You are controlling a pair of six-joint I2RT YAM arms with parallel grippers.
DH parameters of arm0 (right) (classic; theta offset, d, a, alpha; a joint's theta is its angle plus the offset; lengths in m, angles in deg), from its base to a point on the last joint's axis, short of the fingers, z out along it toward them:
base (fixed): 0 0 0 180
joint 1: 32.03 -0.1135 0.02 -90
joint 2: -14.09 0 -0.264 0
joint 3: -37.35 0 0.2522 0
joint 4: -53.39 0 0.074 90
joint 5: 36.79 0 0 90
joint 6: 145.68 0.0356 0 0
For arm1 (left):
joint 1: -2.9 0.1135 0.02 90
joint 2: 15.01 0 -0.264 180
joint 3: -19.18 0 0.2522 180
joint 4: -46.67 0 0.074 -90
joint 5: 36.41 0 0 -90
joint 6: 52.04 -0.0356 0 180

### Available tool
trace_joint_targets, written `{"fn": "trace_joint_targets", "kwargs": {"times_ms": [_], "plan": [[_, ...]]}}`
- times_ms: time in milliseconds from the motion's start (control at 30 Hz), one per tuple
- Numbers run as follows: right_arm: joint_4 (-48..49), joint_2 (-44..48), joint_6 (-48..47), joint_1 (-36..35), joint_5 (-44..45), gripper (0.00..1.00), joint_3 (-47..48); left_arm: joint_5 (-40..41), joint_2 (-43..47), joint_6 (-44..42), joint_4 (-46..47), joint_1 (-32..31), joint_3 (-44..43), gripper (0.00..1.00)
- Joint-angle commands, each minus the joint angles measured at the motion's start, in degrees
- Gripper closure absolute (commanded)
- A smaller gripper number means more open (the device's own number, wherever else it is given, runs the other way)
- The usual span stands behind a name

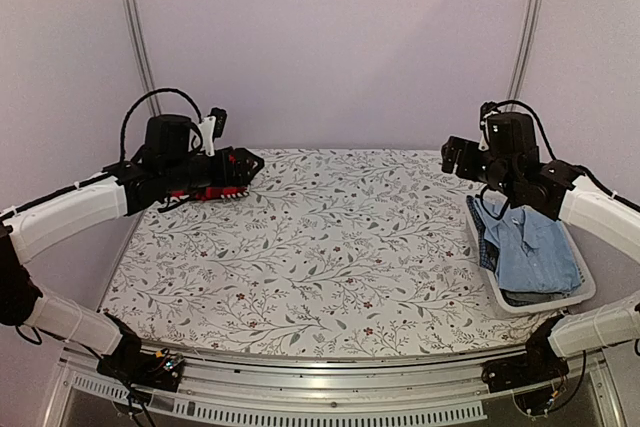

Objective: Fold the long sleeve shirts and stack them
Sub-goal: Pick up the square-folded shirt from the bin.

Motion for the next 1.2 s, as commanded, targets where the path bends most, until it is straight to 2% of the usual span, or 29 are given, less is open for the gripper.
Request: {"fn": "trace_joint_targets", "kwargs": {"times_ms": [0, 200, 433, 533, 667, 1033, 1167], "plan": [[-4.2, 1.4, 1.7, 0.5, 0.9, 0.01, 1.0, -1.3, -0.1, -1.6, 0.0, 0.8, -2.1, 0.00], [-10.4, 3.0, 5.0, 2.5, 3.5, 0.01, 0.1, -2.4, 0.0, -2.6, -0.9, 1.0, -3.2, 0.00], [-16.4, 8.3, 9.9, 14.0, -1.6, 0.01, -3.7, -3.8, 0.5, -3.4, -1.7, 1.1, -4.0, 0.00], [-17.4, 9.3, 10.3, 20.5, -7.7, 0.01, -6.0, -4.2, 0.8, -3.5, -1.8, 1.1, -4.0, 0.00], [-17.3, 8.7, 10.3, 25.8, -13.5, 0.01, -9.7, -4.6, 0.8, -3.5, -1.6, 1.1, -3.7, 0.00], [-9.6, 6.2, 13.3, 29.5, -19.8, 0.02, -20.0, -5.8, 0.8, -3.5, -1.3, 1.1, -2.9, 0.00], [-5.9, 5.7, 14.8, 30.5, -21.6, 0.10, -22.7, -6.2, 0.7, -3.6, -1.3, 1.0, -3.1, 0.00]]}}
